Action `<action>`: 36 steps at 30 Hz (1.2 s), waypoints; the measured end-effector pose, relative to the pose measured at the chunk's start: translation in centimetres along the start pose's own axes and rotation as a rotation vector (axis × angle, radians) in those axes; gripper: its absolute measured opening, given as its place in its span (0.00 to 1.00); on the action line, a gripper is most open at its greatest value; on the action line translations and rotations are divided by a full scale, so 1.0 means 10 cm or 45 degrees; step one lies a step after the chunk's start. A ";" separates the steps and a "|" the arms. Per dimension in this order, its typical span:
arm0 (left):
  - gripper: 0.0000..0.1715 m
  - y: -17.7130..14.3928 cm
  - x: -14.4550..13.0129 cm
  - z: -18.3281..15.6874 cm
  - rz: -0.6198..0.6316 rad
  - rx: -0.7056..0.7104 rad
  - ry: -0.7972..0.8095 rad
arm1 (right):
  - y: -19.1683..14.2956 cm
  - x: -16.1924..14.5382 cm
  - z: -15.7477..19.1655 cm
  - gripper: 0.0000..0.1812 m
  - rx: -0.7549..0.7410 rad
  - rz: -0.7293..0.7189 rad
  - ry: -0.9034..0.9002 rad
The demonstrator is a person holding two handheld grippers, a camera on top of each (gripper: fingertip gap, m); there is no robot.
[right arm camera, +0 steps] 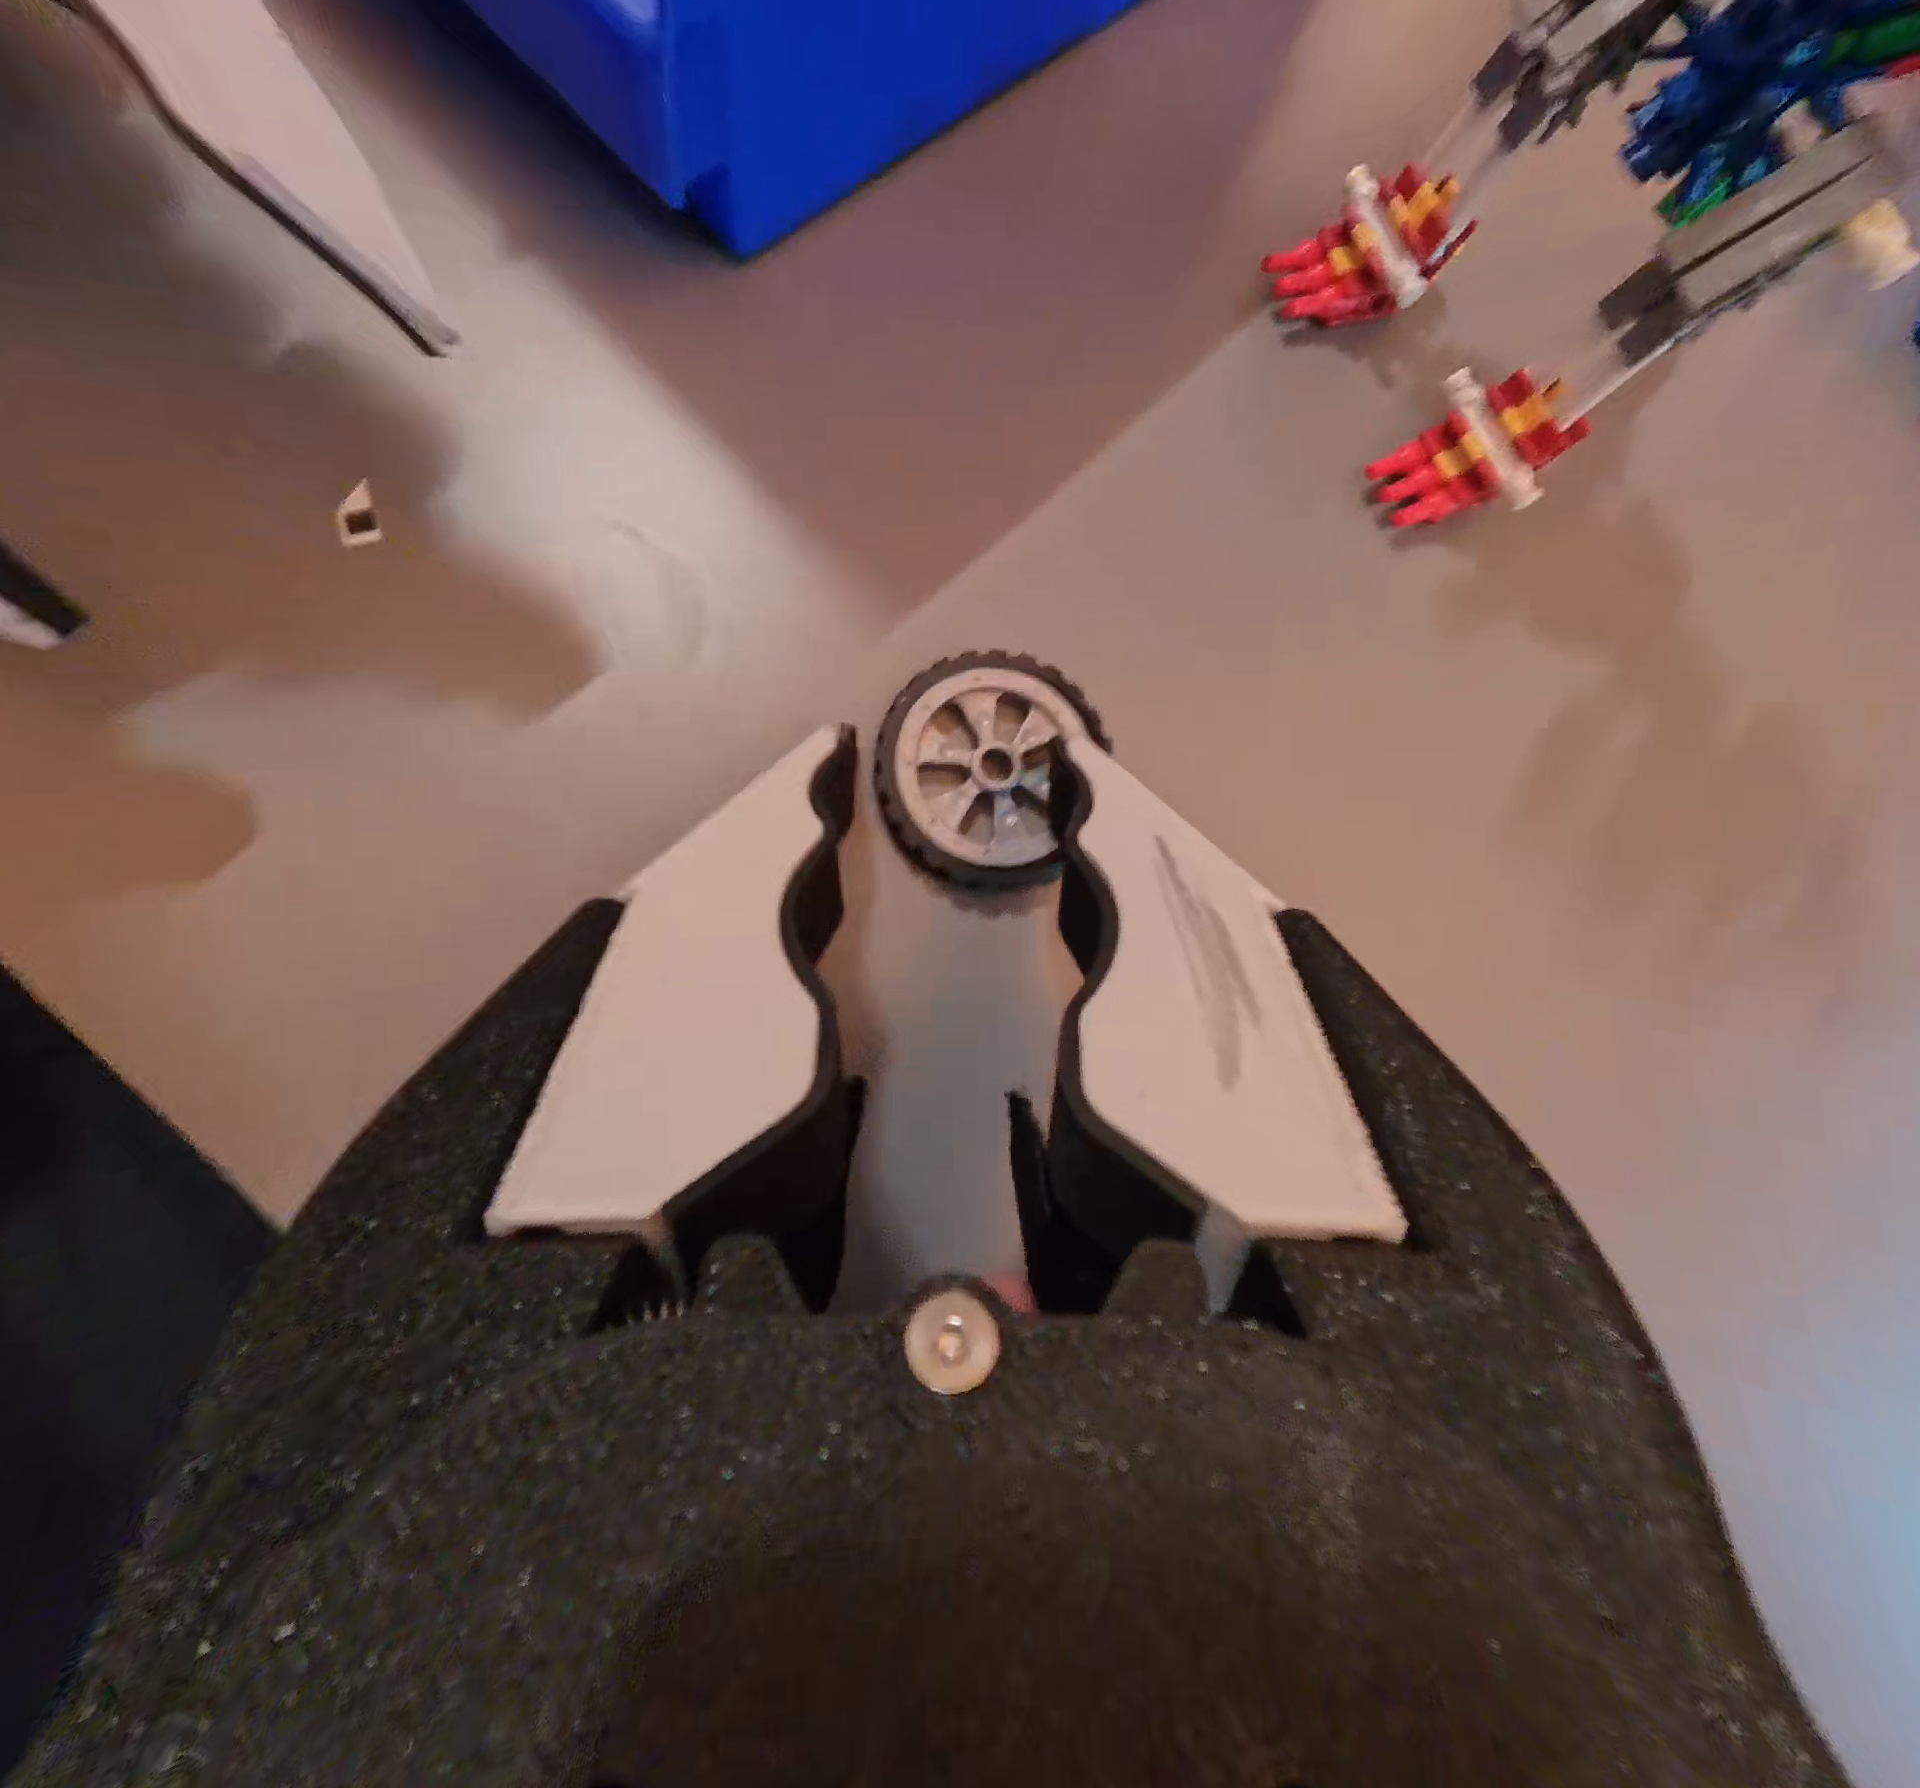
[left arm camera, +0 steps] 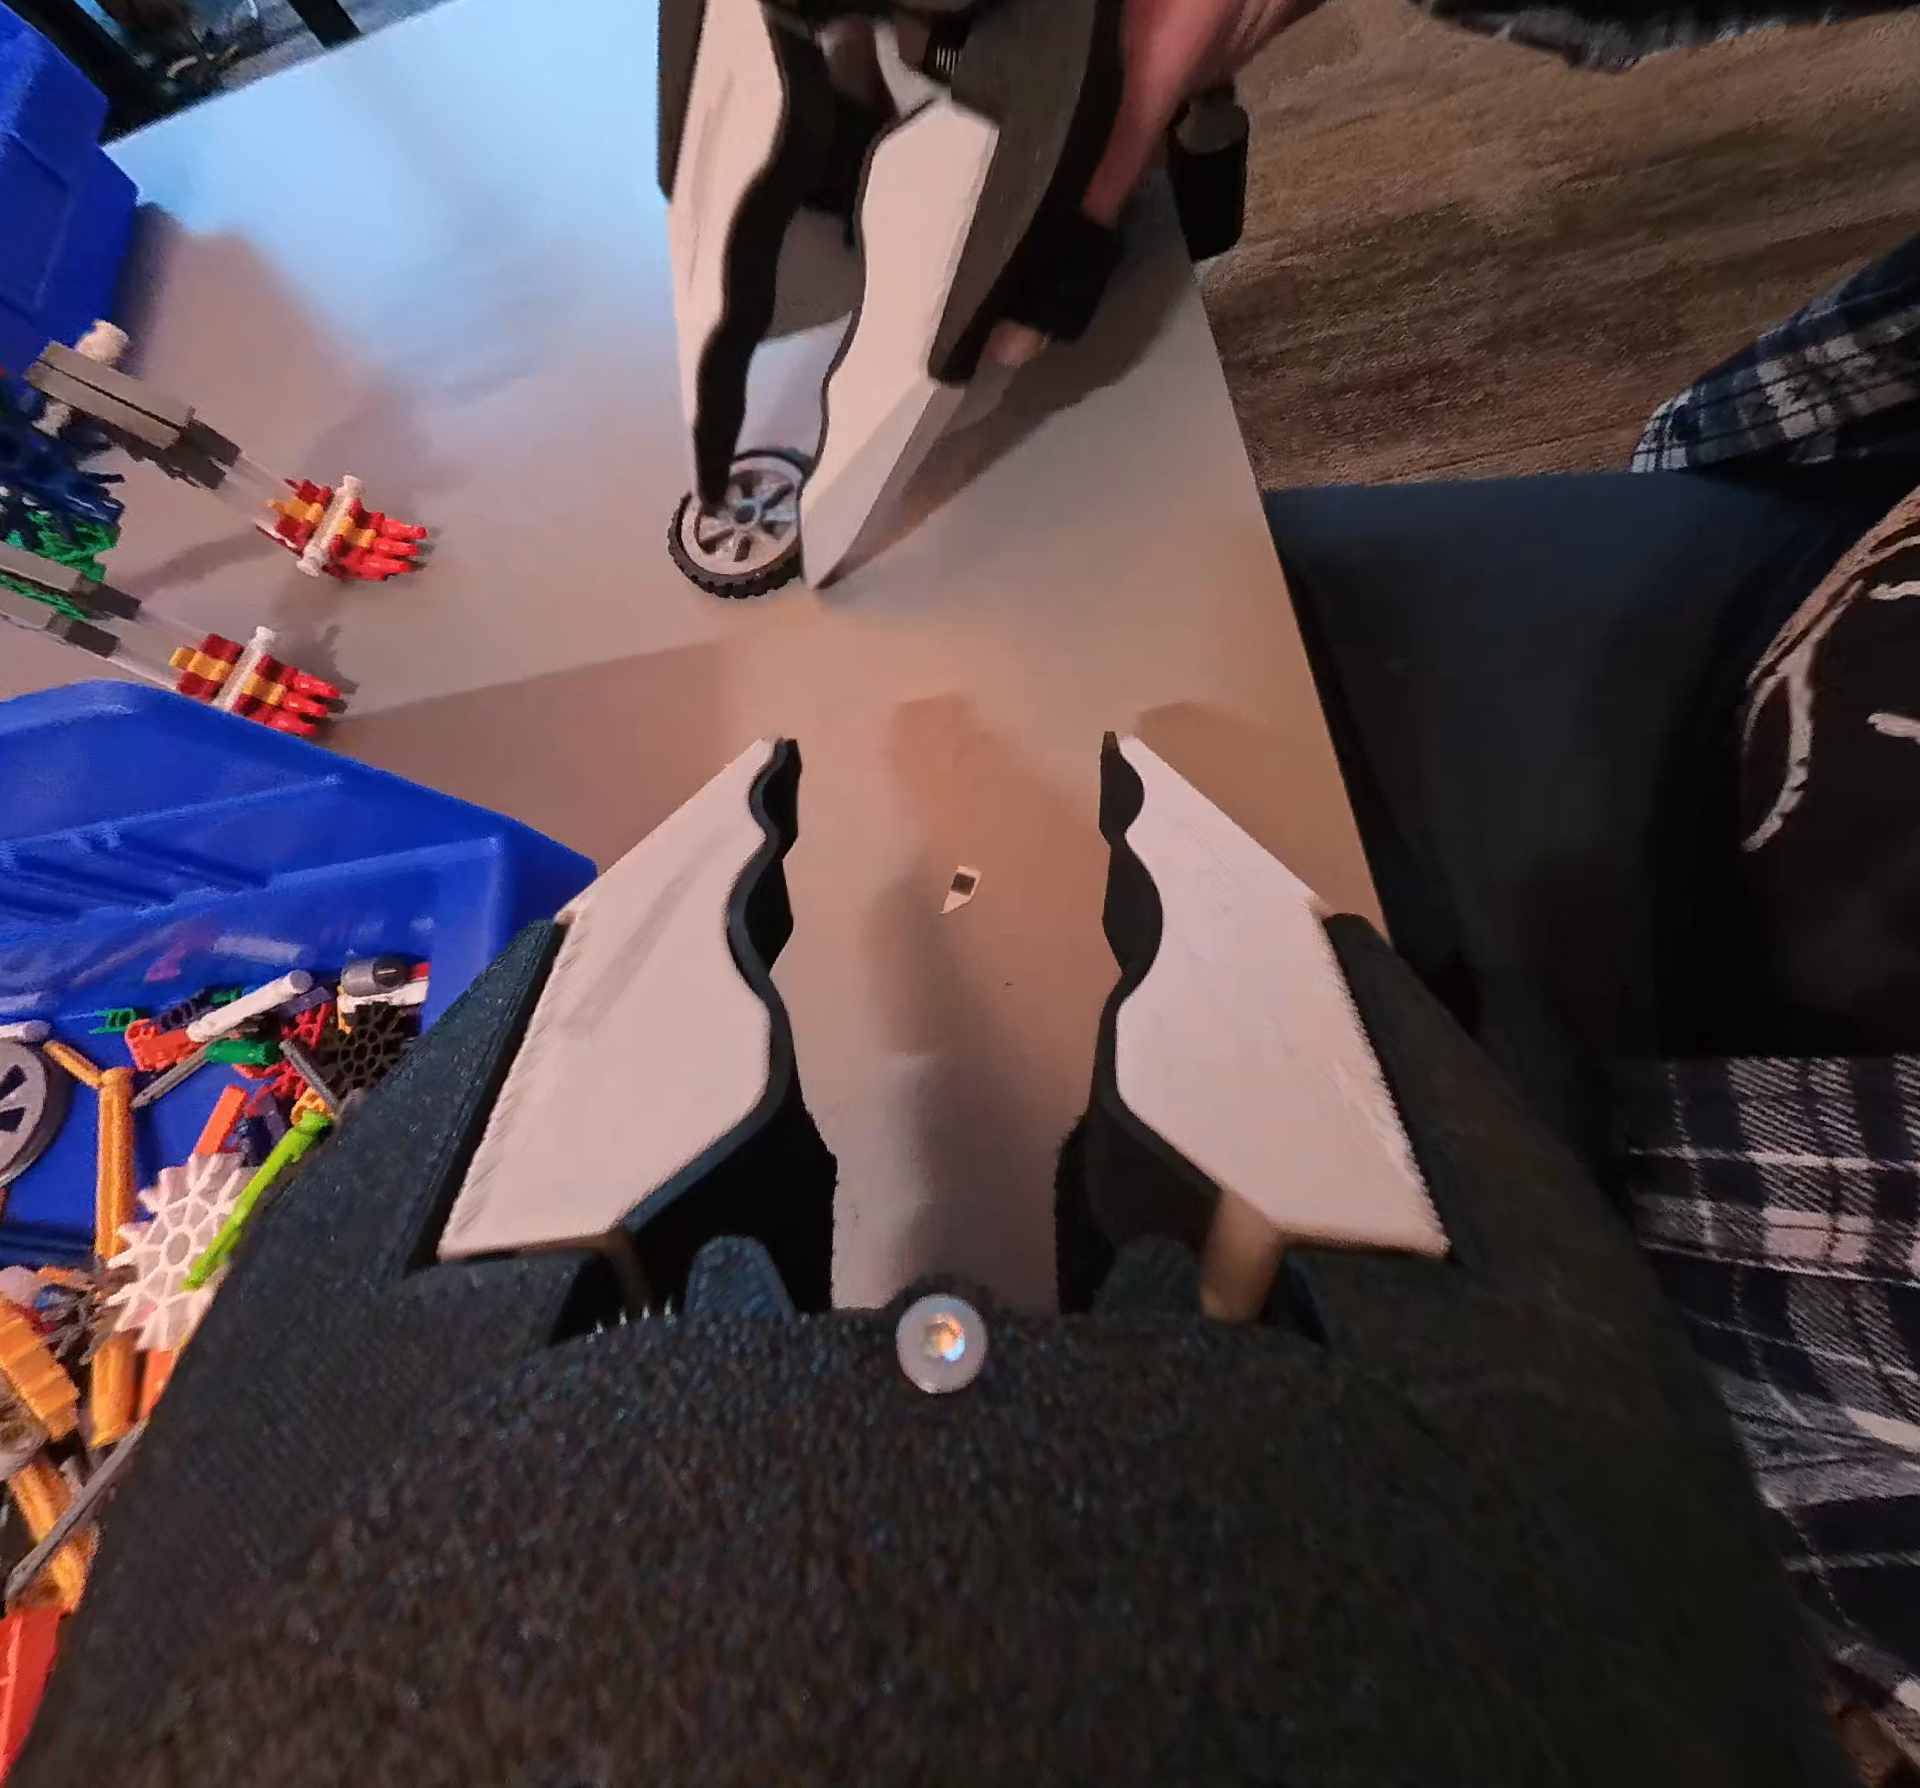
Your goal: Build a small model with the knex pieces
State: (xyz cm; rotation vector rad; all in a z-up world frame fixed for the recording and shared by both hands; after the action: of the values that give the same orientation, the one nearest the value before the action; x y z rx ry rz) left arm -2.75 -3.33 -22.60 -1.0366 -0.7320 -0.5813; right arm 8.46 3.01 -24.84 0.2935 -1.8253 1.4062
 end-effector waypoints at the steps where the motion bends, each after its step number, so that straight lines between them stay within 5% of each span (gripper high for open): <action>1: 0.33 -0.03 0.02 0.01 -0.011 0.009 -0.002 | 0.02 -0.01 -0.03 0.17 -0.020 0.010 0.001; 8: 0.33 -0.40 0.17 0.33 -0.029 0.201 -0.024 | -0.01 -0.07 -0.49 0.19 -0.203 0.030 0.154; 10: 0.32 -0.58 0.24 0.56 -0.010 0.319 -0.007 | 0.00 -0.05 -0.49 0.29 -0.200 -0.002 0.173; 17: 0.30 -0.97 0.28 1.59 0.257 0.593 0.023 | 0.01 -0.04 -0.44 0.32 -0.181 -0.021 0.146; 28: 0.31 -0.03 -0.50 2.39 0.793 0.160 -0.031 | 0.01 -0.05 -0.41 0.34 -0.118 -0.030 0.158; 36: 0.34 0.26 -0.92 2.40 0.962 -0.006 -0.147 | 0.01 -0.05 -0.40 0.33 -0.126 -0.032 0.145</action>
State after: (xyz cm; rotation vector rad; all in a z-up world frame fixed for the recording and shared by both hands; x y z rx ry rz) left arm -12.92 20.42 -23.53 -1.2575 -0.3862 0.1293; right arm 10.48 6.54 -25.01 0.1816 -1.7854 1.2843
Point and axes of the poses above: each gripper's, where its closed fingertips meet, y out along the fingers, x out of its top, z = x × y across the jaws, the point moved 4 cm from there along -y, back along the fingers, and after that the axes turned 9 degrees about x, right-handed, at the moved point
